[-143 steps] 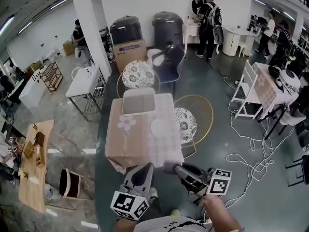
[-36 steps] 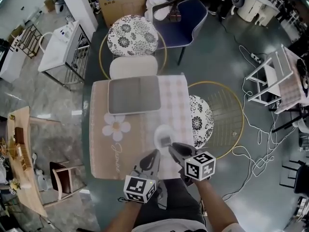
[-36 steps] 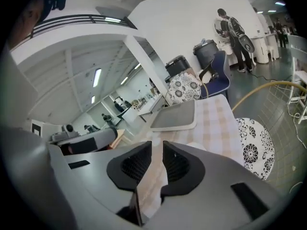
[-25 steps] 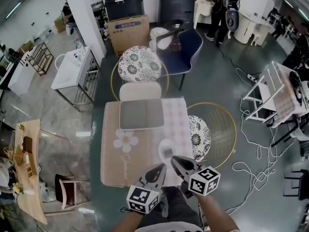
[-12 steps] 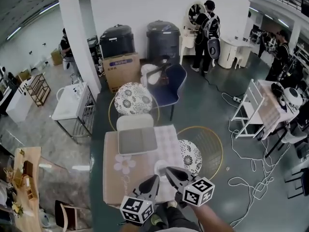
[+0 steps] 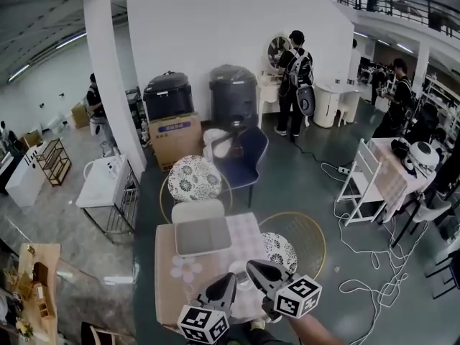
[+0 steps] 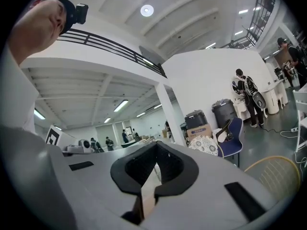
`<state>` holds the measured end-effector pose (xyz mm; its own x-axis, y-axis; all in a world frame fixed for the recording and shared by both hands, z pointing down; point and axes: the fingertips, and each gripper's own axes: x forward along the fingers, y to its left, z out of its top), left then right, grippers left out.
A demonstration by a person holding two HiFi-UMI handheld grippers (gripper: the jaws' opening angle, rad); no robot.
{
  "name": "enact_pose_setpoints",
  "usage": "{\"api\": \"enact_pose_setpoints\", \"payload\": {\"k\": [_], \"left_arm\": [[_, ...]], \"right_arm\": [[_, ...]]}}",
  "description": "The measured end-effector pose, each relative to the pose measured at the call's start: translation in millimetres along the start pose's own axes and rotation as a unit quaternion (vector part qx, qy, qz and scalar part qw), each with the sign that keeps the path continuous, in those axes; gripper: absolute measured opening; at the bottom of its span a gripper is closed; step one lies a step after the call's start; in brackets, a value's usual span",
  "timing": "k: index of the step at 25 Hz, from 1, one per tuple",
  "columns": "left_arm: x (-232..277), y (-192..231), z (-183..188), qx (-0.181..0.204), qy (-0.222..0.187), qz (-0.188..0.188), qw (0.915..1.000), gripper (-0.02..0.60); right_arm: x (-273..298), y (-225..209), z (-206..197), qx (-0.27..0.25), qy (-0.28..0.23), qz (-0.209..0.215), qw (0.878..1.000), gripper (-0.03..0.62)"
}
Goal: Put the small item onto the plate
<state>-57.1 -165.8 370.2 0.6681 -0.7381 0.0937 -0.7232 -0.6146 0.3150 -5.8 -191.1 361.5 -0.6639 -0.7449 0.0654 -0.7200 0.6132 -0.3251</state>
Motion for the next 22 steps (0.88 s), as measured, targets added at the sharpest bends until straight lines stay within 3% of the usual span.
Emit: {"api": "enact_pose_setpoints", "payload": {"k": [8,22], "left_arm": [[-1,-3,18,0.014,-0.018,-0.001,0.9997,0.005],[4,7,14,0.015,-0.013,0.012,0.9997,0.005]], "right_arm": [[2,4,6,-0.007,-0.002,-0.007,1.000,0.014],[10,-2,2,-0.007,-0.001,-0.005,1.000,0.014]]}}
